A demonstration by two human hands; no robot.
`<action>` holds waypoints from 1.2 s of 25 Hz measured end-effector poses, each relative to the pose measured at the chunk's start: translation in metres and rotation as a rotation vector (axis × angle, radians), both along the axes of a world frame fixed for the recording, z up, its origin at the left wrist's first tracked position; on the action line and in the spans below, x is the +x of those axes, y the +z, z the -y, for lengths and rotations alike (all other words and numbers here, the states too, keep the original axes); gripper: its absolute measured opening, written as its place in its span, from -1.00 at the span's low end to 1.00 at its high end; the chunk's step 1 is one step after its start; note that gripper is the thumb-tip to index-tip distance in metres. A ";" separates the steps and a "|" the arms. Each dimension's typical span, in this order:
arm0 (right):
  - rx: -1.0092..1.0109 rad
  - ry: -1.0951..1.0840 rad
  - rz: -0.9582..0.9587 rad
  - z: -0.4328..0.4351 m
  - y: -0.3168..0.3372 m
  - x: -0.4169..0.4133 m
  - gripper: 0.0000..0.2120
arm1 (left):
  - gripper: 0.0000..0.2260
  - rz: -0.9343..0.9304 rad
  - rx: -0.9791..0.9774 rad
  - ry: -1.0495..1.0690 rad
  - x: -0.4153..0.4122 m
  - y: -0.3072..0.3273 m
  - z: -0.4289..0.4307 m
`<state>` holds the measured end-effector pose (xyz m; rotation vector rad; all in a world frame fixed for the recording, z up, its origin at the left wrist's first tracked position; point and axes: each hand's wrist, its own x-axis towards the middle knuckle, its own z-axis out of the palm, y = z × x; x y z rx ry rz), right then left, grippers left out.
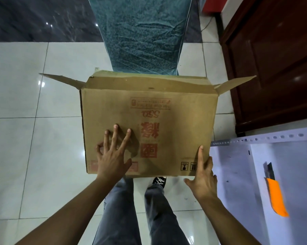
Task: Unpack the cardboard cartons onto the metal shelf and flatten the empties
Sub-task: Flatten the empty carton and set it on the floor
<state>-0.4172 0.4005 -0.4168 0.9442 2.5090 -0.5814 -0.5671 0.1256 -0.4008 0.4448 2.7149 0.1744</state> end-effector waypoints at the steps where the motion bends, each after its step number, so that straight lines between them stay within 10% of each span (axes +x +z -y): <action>1: 0.010 0.017 -0.027 0.002 -0.001 0.000 0.38 | 0.02 0.002 -0.003 -0.001 -0.001 0.001 0.001; 13: 0.011 0.086 -0.107 -0.010 -0.002 0.003 0.15 | 0.12 -0.082 0.021 -0.155 0.004 -0.002 0.019; 23: 0.123 0.082 -0.125 -0.014 0.000 -0.011 0.31 | -0.03 -0.337 0.002 -0.269 0.005 -0.015 0.027; 30: 0.145 0.055 -0.328 -0.055 0.037 -0.070 -0.01 | -0.35 -0.407 0.176 -0.321 -0.079 0.025 0.018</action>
